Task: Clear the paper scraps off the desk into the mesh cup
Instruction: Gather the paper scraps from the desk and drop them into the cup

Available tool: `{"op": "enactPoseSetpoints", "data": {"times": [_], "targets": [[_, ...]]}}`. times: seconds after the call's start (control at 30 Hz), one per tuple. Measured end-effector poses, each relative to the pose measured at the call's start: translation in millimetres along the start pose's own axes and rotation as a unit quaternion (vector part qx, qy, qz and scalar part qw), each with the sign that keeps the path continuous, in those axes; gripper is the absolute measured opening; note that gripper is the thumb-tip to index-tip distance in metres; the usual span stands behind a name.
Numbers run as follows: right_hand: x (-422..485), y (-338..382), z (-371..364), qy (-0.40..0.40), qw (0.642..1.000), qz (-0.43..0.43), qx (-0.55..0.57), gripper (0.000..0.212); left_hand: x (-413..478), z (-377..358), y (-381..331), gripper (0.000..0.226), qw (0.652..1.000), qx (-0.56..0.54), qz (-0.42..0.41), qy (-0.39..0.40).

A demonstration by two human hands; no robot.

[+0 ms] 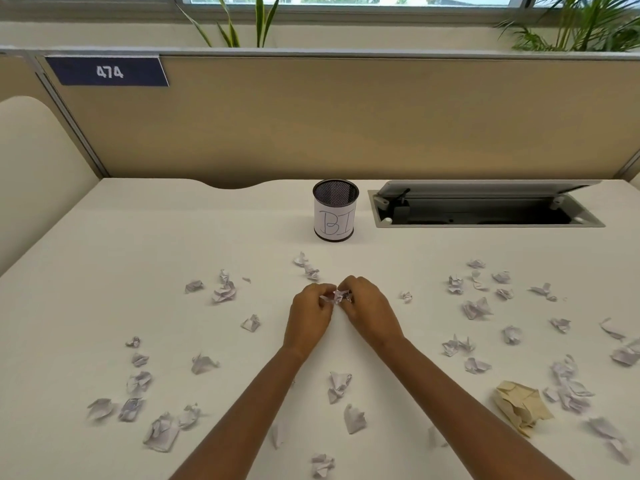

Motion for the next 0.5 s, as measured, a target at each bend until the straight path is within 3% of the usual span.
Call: {"op": "enactPoseSetpoints", "data": {"times": [0.1,0.27,0.4,0.5], "targets": [[1.4,-2.8,1.8,-0.004,0.999,-0.010,0.033,0.025,2.6,-3.8,0.8,0.031,0.999,-0.016,0.030,-0.007],[5.0,-9.5,4.8,-0.013,0.997,-0.048,0.064,0.013,5.9,-4.6,5.4,0.029,0.999,-0.030,0.030,-0.014],[14.1,-10.2,14.9,-0.052,0.990,-0.080,0.102,0.012,10.2,4.5,1.6,0.030,0.997,-0.032,0.000,-0.070],[31.7,-4.9,25.9,-0.090,0.986,-0.083,0.115,0.011,17.6,10.5,1.7,0.035,0.991,0.042,-0.046,-0.118]]}}
Point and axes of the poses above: each hand's wrist, its own x-axis towards the middle knuckle, its own z-axis out of the back of the hand, y = z × x, the point moved 3 cm from there along x, towards the middle knuckle, and after that the axes turned 15 degrees about -y, right-handed, at the moved point
